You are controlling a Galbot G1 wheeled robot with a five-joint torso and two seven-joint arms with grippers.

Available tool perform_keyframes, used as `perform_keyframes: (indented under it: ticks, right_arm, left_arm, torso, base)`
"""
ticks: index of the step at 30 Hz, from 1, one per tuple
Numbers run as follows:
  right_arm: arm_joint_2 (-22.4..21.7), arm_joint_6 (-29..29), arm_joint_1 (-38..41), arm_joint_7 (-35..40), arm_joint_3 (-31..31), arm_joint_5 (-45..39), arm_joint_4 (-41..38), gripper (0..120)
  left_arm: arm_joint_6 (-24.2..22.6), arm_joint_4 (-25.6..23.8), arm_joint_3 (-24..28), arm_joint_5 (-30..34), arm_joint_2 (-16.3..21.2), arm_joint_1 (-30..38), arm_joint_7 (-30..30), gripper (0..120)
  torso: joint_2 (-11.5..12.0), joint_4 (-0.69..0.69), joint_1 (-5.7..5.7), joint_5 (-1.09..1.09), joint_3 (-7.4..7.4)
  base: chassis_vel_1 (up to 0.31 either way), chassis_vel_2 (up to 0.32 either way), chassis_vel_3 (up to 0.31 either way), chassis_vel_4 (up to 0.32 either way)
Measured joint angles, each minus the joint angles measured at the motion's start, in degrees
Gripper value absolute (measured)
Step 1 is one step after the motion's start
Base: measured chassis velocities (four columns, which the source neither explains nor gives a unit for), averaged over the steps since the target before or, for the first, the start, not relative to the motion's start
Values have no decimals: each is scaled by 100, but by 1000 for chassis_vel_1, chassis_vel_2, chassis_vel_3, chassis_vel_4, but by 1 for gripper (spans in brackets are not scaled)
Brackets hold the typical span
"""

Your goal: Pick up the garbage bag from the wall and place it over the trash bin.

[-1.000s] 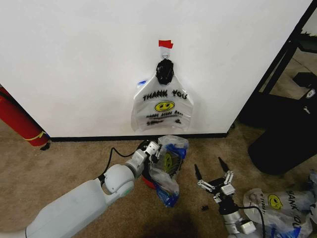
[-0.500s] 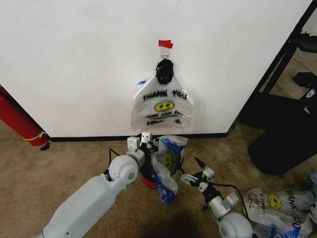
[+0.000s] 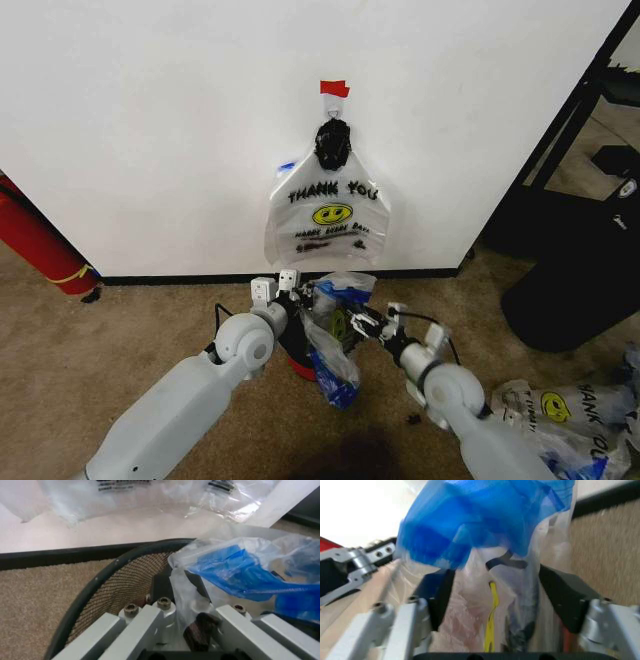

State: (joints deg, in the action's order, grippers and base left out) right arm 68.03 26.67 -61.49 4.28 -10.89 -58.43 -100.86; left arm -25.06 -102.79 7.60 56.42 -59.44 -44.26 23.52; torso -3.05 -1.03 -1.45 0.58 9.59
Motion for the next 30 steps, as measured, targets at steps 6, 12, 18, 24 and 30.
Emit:
perform_keyframes:
  ticks: [6, 12, 18, 24, 30]
  right_arm:
    - [-60, 948, 231, 371, -19, -117, -73, 33]
    - [-144, 1263, 227, 395, -56, 5, -137, 16]
    - [-99, 1031, 127, 620, -94, 65, -200, 1]
    - [16, -28, -208, 1112, -93, 194, -434, 1]
    - [43, -679, -945, 1046, -276, 583, -933, 1]
  left_arm:
    - [2, -53, -33, -25, 51, -69, -5, 0]
    - [2, -77, -45, -51, 40, -123, -3, 0]
    - [62, -187, -81, -210, 61, -263, -50, 0]
    - [461, -633, -233, -1128, 157, -784, -286, 0]
    - [962, -962, -548, -2252, 192, -1460, -621, 0]
  torso:
    - [0, -1, 0, 0, 0]
    - [0, -1, 0, 0, 0]
    - [0, -1, 0, -1, 0]
    - [0, 0, 0, 0, 0]
    - [0, -1, 0, 0, -1]
  base:
    - [0, 0, 0, 0]
    - [0, 0, 0, 0]
    - [0, 0, 0, 0]
    - [0, 0, 0, 0]
    - [0, 0, 0, 0]
